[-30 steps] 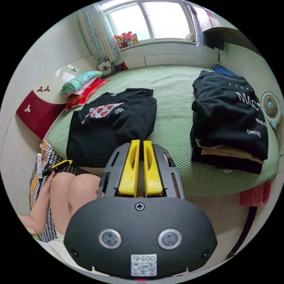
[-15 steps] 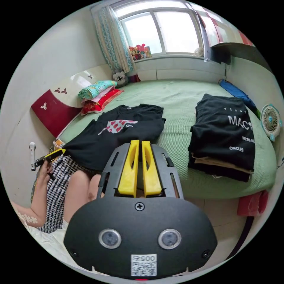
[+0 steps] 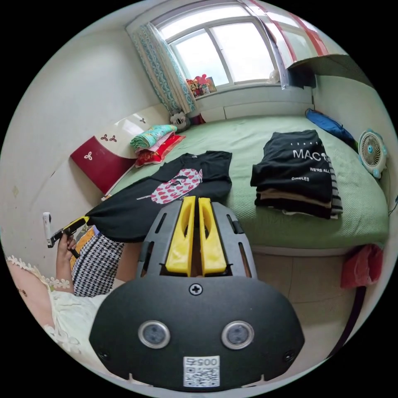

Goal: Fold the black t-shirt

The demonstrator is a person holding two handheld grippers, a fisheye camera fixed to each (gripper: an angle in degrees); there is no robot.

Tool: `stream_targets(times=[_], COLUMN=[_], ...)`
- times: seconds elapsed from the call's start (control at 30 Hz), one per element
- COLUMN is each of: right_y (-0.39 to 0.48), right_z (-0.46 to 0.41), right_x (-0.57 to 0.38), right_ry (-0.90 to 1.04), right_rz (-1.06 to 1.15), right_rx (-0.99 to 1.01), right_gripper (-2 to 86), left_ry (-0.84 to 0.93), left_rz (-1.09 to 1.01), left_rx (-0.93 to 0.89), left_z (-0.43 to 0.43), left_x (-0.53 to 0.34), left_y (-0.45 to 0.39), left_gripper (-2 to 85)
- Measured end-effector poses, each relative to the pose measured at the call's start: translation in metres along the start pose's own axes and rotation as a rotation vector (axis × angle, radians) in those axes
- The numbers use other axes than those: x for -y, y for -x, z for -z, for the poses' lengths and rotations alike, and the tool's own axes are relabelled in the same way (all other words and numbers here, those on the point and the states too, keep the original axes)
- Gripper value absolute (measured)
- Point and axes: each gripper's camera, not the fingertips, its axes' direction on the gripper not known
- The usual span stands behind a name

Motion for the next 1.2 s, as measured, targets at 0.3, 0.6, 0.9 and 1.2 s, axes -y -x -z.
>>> stream_targets(times=[0.3, 0.6, 0.9, 1.2], right_y=[-0.003, -0.013, -0.026, -0.05], right_z=[0.023, 0.057, 0.071, -0.01], right_x=[-0.015, -0.029, -0.004, 0.053], right_ry=[0.01, 0.01, -0.009, 0.003], right_rz=[0.045, 0.042, -0.04, -0.119], right_rx=[-0.032, -0.01, 0.003, 0.045], right_gripper=[-1.6, -1.6, -1.6, -1.6], left_ry=[-0.032, -0.065, -0.112, -0.056], left_rz=[0.014, 0.01, 0.021, 0.03], left_rx=[0.007, 0.012, 0.01, 0.006], left_z=[0.036, 0.078, 0.074, -0.033], left_x=[-0.001, -0.004, 0.025, 0.102], left_y=[-0.001, -0.003, 0.0, 0.025], left_gripper=[0.5, 0.4, 0.4, 0.5])
